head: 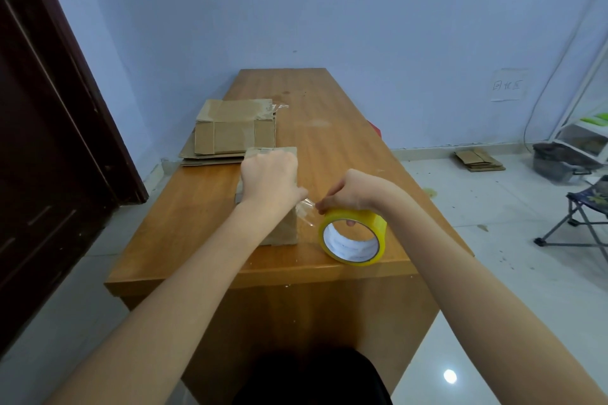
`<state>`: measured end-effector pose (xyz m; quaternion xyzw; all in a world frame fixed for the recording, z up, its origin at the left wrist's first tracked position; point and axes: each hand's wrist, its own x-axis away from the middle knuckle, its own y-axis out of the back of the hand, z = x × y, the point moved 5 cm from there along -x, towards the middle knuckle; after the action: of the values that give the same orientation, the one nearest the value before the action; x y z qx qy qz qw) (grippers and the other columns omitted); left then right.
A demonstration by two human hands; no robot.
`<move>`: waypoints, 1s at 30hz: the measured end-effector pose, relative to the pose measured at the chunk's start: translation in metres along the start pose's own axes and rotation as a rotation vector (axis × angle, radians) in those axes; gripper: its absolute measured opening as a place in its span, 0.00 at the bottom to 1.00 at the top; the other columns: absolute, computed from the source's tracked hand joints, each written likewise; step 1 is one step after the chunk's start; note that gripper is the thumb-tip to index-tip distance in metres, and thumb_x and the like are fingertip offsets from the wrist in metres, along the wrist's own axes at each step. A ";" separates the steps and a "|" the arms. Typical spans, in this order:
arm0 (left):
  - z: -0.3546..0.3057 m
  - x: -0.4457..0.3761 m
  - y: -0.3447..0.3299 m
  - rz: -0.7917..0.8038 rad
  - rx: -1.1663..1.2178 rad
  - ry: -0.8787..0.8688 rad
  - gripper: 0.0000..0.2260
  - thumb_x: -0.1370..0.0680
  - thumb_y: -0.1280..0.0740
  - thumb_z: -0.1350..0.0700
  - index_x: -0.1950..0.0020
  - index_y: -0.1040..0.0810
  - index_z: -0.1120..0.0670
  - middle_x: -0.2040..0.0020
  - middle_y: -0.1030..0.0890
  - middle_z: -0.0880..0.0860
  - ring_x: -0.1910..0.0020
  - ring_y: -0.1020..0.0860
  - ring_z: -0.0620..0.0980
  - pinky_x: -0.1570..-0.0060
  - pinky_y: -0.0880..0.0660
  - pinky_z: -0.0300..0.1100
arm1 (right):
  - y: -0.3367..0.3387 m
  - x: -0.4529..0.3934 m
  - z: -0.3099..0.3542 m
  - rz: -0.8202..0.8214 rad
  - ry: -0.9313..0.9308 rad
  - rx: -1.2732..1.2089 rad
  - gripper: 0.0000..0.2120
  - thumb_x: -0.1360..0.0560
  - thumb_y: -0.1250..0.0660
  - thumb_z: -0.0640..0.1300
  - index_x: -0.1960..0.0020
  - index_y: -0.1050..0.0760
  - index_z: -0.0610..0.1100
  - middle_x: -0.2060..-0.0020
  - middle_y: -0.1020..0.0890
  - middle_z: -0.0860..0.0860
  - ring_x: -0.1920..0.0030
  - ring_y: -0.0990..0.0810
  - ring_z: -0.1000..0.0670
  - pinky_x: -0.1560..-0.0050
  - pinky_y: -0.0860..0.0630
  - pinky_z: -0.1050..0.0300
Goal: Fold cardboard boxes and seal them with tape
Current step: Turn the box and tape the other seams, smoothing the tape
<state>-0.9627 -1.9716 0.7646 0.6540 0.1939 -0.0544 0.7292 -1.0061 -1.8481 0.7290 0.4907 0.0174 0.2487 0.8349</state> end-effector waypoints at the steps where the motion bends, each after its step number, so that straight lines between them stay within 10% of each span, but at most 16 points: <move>1: 0.000 0.000 0.000 0.002 0.002 -0.001 0.11 0.28 0.30 0.44 0.55 0.20 0.51 0.57 0.22 0.49 0.57 0.25 0.50 0.65 0.36 0.41 | 0.000 0.001 0.000 0.003 -0.004 0.009 0.11 0.26 0.31 0.52 0.56 0.16 0.45 0.60 0.16 0.44 0.78 0.26 0.56 0.57 0.22 0.57; 15: -0.004 0.002 -0.001 0.028 -0.032 -0.005 0.12 0.26 0.32 0.45 0.61 0.27 0.51 0.60 0.24 0.50 0.60 0.28 0.50 0.66 0.35 0.41 | 0.001 0.015 -0.005 -0.005 -0.037 -0.064 0.12 0.26 0.33 0.51 0.56 0.15 0.44 0.58 0.15 0.44 0.75 0.24 0.56 0.62 0.23 0.61; 24: 0.016 -0.006 -0.007 -0.006 -0.052 -0.003 0.11 0.27 0.32 0.44 0.57 0.23 0.52 0.59 0.23 0.48 0.59 0.24 0.50 0.67 0.35 0.39 | 0.029 0.052 -0.048 -0.126 -0.081 -0.166 0.15 0.27 0.29 0.46 0.72 0.22 0.48 0.83 0.26 0.55 0.80 0.27 0.53 0.69 0.27 0.62; 30: 0.019 -0.002 -0.006 -0.028 -0.021 -0.016 0.16 0.26 0.34 0.40 0.61 0.23 0.52 0.59 0.22 0.48 0.60 0.23 0.50 0.67 0.33 0.39 | 0.026 0.040 -0.040 -0.302 -0.035 -0.183 0.10 0.27 0.30 0.48 0.64 0.18 0.45 0.65 0.18 0.45 0.67 0.19 0.45 0.63 0.21 0.51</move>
<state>-0.9624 -1.9913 0.7610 0.6431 0.1979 -0.0677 0.7367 -0.9927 -1.7880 0.7387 0.4087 0.0537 0.1125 0.9041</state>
